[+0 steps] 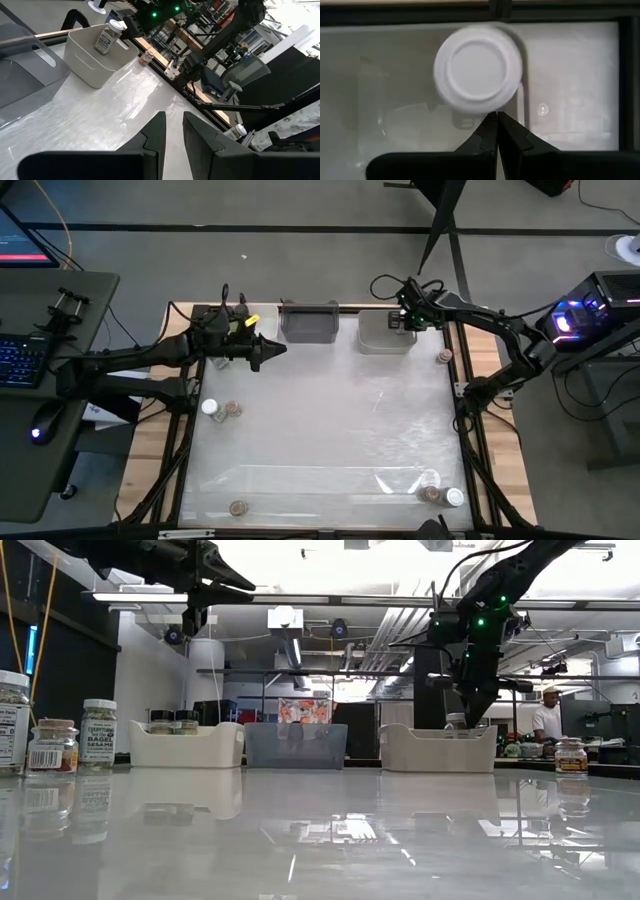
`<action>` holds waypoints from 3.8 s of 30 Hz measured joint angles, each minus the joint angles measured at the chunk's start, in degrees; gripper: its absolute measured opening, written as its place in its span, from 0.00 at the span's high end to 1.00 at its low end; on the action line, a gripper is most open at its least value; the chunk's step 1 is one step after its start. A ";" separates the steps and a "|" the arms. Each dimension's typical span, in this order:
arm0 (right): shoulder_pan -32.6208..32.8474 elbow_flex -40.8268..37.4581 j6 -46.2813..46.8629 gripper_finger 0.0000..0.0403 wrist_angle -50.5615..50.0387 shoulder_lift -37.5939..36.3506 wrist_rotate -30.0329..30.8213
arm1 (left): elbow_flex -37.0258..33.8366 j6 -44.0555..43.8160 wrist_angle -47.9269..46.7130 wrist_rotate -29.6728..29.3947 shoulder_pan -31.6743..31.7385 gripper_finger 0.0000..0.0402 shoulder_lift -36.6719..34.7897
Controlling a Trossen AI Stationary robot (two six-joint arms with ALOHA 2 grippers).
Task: Sort spices by type
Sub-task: Put the top right white seasoning bottle into the gray bin, then put the bottom right white seasoning bottle into the gray bin
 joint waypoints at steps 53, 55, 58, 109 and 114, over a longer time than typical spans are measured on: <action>92.04 1.95 41.82 0.08 -15.37 -7.56 -43.36 | 0.00 -0.53 -0.07 0.02 1.68 0.87 0.00; 93.91 1.95 42.90 0.08 -13.10 -6.02 -44.49 | 0.00 -0.53 -0.07 0.21 2.15 0.87 0.00; 95.94 1.95 43.46 0.08 -13.20 -3.50 -44.83 | 0.00 -0.53 -0.04 0.42 2.73 0.87 0.00; 35.93 12.73 8.10 0.52 -27.24 -14.72 -18.46 | 0.01 -0.53 3.34 0.50 4.46 0.87 0.00; 17.92 21.70 -4.42 0.52 -30.31 -6.12 -14.50 | 0.02 -0.09 3.95 0.50 4.46 0.87 0.00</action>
